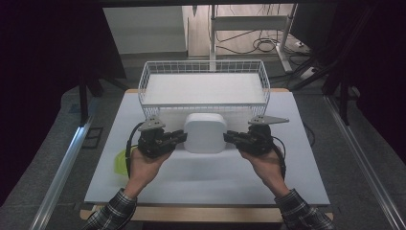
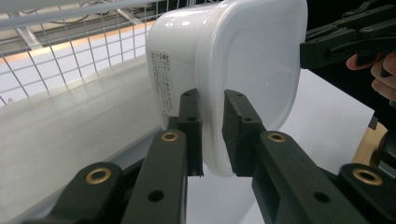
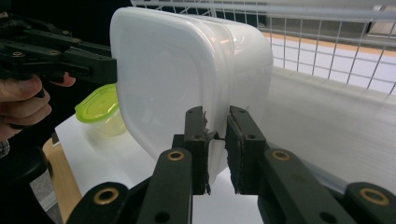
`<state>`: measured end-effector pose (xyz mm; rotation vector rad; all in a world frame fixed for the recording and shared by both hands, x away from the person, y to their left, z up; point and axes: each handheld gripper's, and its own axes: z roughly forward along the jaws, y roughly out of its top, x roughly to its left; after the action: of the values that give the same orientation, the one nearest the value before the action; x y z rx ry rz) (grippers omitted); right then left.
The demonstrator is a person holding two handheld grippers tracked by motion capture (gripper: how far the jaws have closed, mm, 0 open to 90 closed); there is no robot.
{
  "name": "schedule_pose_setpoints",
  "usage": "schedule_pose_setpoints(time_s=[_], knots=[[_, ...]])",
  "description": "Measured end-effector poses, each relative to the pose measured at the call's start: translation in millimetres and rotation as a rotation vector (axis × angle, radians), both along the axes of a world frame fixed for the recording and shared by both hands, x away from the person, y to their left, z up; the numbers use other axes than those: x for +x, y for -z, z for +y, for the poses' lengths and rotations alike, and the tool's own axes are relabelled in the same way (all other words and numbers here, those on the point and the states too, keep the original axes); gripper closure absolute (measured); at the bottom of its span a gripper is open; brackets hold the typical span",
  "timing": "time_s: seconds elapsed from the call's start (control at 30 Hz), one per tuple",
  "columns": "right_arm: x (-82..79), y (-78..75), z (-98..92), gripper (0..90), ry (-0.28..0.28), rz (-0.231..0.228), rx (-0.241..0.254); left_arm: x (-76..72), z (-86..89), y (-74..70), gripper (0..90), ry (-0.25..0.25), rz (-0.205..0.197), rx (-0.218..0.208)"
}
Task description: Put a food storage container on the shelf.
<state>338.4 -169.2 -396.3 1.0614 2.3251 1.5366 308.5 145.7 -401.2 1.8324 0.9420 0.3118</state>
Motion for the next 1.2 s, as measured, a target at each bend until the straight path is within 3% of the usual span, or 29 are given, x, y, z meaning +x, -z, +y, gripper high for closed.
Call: schedule_pose_setpoints(time_s=[1.2], knots=[[34.2,-72.6,11.3,78.7,0.013,-0.078,0.031,29.7,10.1,-71.0,78.8,-0.032,-0.075,-0.042]])
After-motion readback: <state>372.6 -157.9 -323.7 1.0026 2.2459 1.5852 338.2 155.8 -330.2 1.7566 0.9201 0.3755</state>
